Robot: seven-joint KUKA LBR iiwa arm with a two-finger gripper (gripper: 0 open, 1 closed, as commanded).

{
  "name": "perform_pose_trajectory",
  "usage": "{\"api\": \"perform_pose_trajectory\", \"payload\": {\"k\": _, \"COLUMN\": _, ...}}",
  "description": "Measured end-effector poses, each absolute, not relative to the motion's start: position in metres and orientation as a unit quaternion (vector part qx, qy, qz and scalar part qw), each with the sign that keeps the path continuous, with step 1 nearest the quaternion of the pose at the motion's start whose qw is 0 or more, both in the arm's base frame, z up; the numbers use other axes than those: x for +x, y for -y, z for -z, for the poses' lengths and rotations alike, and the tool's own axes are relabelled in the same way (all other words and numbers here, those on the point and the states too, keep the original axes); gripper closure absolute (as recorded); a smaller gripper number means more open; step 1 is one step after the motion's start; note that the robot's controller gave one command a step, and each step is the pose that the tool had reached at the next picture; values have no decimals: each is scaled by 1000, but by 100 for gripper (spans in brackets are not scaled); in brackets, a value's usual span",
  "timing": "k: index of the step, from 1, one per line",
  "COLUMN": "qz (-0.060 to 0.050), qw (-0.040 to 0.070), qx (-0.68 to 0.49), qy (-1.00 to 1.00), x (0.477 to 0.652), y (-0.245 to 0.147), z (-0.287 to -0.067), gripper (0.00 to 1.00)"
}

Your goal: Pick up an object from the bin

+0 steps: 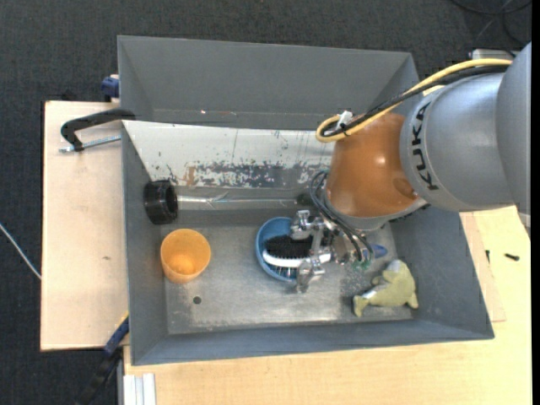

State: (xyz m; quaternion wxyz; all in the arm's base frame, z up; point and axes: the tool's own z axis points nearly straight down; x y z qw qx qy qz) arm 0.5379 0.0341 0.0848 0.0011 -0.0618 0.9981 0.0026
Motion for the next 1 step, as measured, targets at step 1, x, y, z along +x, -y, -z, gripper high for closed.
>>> {"api": "perform_pose_trajectory", "payload": {"k": 1, "qz": 0, "qw": 7, "qx": -145, "qy": -989, "x": 538, "y": -37, "z": -252, "gripper": 100}}
